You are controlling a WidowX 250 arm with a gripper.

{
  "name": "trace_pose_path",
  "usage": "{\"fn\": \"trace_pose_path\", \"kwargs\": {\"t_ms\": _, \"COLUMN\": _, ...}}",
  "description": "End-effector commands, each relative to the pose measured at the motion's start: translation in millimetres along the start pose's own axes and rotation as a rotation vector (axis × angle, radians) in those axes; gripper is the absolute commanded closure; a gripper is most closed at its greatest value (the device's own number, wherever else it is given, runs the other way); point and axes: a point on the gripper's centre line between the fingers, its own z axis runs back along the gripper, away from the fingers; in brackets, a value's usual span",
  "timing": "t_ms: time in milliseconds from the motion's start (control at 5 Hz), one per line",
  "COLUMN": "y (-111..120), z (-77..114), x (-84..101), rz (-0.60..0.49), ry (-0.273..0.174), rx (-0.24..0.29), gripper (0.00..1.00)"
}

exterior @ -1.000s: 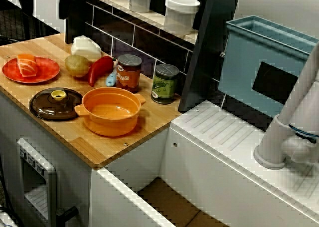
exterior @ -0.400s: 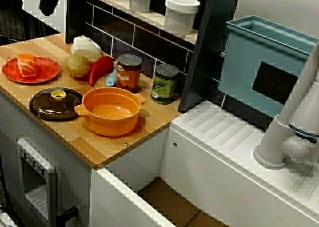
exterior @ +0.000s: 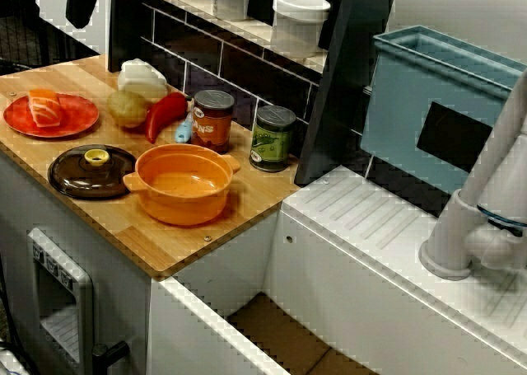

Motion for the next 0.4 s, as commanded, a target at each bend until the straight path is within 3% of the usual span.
{"fn": "trace_pose_path", "kwargs": {"t_ms": 0, "y": 13.1, "z": 14.5, "x": 11.8, "rz": -0.092, "ry": -0.067, "rx": -0.193, "gripper": 0.0}}
{"fn": "trace_pose_path", "kwargs": {"t_ms": 200, "y": 11.1, "z": 10.3, "x": 12.0, "rz": -0.096, "ry": -0.086, "rx": -0.216, "gripper": 0.0}}
